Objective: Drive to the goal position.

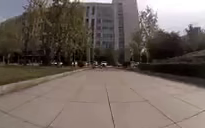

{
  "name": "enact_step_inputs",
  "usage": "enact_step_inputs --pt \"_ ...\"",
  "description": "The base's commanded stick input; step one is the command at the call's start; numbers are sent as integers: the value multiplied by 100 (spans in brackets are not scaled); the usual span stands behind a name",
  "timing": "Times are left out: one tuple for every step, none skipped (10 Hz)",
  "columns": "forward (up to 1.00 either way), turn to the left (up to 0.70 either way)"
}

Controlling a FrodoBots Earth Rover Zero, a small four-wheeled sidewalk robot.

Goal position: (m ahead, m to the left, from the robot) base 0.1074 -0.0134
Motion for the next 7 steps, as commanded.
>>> enact_step_inputs --pt "100 0" --pt "100 0" --pt "100 0" --pt "100 0" --pt "100 0" --pt "100 0" --pt "100 0"
